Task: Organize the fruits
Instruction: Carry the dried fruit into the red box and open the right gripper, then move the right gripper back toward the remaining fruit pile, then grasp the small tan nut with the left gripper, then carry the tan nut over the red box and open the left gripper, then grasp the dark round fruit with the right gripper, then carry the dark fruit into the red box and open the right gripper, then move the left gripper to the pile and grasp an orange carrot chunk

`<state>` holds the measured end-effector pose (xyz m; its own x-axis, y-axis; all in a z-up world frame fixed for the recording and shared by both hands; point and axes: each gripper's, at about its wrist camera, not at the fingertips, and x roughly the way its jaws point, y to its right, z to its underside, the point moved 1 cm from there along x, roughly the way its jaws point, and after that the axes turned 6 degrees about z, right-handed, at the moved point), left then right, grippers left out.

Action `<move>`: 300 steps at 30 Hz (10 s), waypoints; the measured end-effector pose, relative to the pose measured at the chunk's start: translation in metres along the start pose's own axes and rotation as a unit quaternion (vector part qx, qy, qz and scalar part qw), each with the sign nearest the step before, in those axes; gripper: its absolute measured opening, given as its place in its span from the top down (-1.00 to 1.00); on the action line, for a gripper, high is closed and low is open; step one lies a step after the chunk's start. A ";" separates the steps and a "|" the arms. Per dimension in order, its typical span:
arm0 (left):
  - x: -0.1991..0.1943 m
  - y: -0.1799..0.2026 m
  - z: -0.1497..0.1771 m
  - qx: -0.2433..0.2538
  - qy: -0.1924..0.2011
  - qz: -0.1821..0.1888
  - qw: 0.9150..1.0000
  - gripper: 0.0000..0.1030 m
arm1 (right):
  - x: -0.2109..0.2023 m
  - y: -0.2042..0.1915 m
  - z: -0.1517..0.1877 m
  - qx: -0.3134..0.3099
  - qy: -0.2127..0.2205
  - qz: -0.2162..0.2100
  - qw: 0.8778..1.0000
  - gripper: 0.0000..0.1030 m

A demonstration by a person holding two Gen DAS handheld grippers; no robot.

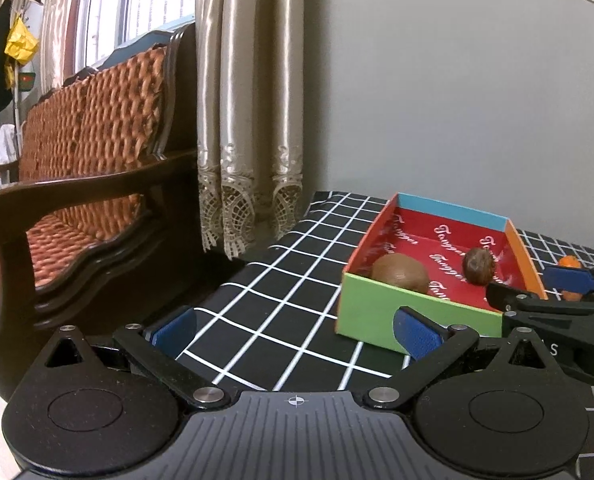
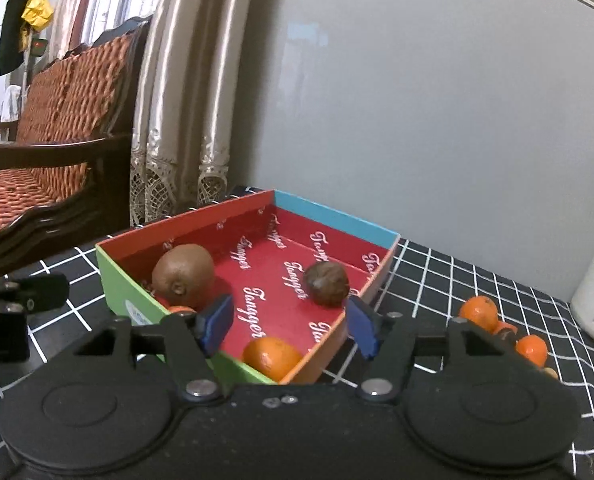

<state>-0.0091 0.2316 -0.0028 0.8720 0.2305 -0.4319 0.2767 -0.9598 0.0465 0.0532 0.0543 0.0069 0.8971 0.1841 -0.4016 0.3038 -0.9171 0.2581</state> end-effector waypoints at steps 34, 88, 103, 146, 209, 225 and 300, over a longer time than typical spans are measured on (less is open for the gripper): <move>-0.014 0.046 -0.001 0.014 0.015 0.036 0.999 -1.00 | -0.031 0.089 0.010 0.077 0.005 0.064 0.995 -0.24; 0.062 0.369 0.028 0.099 -0.060 0.193 0.974 -0.12 | -0.032 0.319 0.091 0.198 -0.058 0.218 0.954 -0.37; 0.072 0.372 0.032 0.089 -0.086 0.199 0.972 0.46 | -0.031 0.333 0.095 0.224 -0.065 0.198 0.952 -0.47; 0.065 0.126 -0.017 0.022 -0.010 0.095 0.995 0.46 | -0.001 0.169 0.048 0.137 -0.059 0.106 0.983 -0.48; 0.045 0.104 -0.011 0.006 0.039 0.042 0.998 -0.92 | 0.049 0.182 0.043 0.149 -0.086 0.025 0.985 -0.43; 0.057 0.090 -0.015 -0.002 0.030 0.009 1.000 -0.92 | 0.062 0.171 0.044 0.126 -0.109 0.029 0.986 0.20; 0.018 0.051 -0.015 0.007 0.036 0.080 0.996 -0.93 | -0.005 0.113 0.004 0.087 -0.034 0.056 0.994 -0.12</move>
<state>0.0269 0.1895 0.0050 0.9312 0.0851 -0.3544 0.1271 -0.9871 0.0969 0.0818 -0.0513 0.0346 0.8965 0.0575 -0.4394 0.1367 -0.9790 0.1509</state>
